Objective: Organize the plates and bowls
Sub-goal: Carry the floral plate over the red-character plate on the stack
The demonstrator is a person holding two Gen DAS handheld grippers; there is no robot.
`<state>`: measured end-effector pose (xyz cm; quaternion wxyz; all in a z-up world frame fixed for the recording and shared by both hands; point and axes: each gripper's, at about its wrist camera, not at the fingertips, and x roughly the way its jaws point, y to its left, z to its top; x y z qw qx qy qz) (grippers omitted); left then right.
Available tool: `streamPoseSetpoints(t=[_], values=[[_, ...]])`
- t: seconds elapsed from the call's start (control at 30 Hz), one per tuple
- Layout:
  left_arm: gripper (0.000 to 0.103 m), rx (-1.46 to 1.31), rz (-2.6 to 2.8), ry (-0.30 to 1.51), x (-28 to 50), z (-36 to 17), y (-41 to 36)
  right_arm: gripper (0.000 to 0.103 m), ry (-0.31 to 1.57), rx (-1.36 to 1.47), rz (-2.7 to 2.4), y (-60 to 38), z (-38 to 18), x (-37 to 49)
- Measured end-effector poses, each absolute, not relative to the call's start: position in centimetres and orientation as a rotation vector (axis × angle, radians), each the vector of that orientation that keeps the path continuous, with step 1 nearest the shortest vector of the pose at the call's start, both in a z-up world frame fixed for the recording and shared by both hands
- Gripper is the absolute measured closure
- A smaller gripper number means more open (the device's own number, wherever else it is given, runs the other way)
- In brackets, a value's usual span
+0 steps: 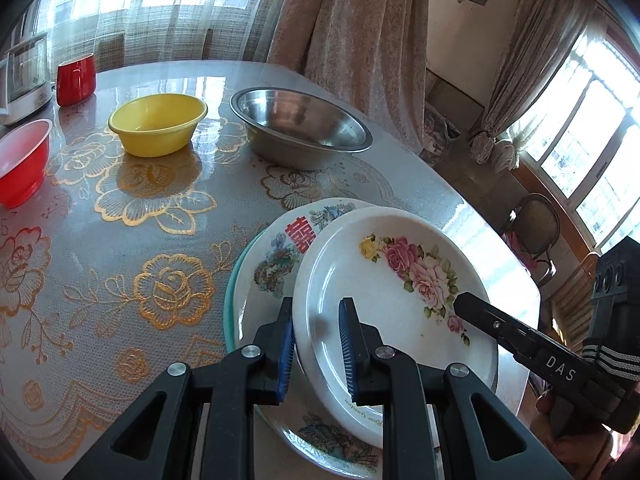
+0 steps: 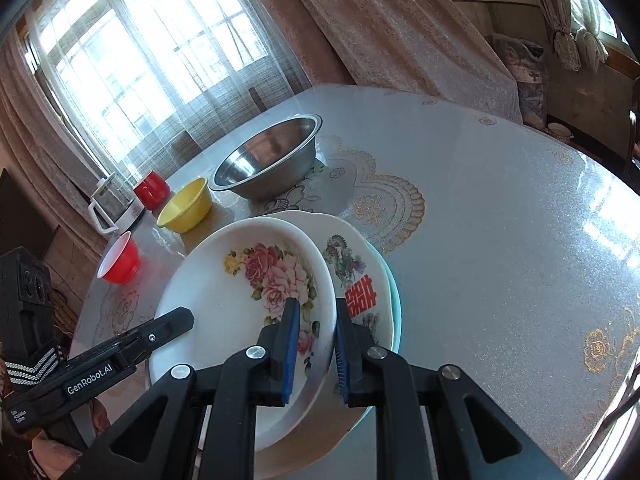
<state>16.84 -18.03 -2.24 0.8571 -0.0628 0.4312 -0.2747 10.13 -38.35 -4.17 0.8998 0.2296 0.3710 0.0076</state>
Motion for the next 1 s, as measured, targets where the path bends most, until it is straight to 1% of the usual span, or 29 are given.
streamPoseSetpoints(t=[0.1, 0.3, 0.4, 0.5, 0.7, 0.83, 1.0], values=[[0.082, -0.155, -0.571, 0.9, 17.0, -2.4, -18.0, 0.086, 0.789, 0.472, 0.016, -38.5, -4.3, 10.4], [0.076, -0.174, -0.604, 0.891, 17.1, -2.5, -17.9, 0.086, 0.833, 0.434, -0.012, -38.2, -3.8, 11.1], [0.076, -0.199, -0.623, 0.878, 17.2, -2.6, -17.4, 0.086, 0.848, 0.396, -0.03, -37.7, -3.6, 11.4], [0.074, -0.233, -0.642, 0.902, 17.7, -2.5, -17.0, 0.086, 0.87, 0.369, -0.043, -37.3, -3.6, 11.7], [0.074, -0.276, -0.671, 0.914, 18.4, -2.4, -16.0, 0.086, 0.91, 0.336, -0.076, -36.4, -3.6, 12.7], [0.07, -0.275, -0.684, 0.916, 18.3, -2.1, -15.6, 0.085, 0.935, 0.33, -0.083, -36.0, -3.8, 13.1], [0.068, -0.251, -0.686, 0.906, 17.9, -1.8, -15.9, 0.085, 0.943, 0.337, -0.087, -36.0, -3.8, 13.3]])
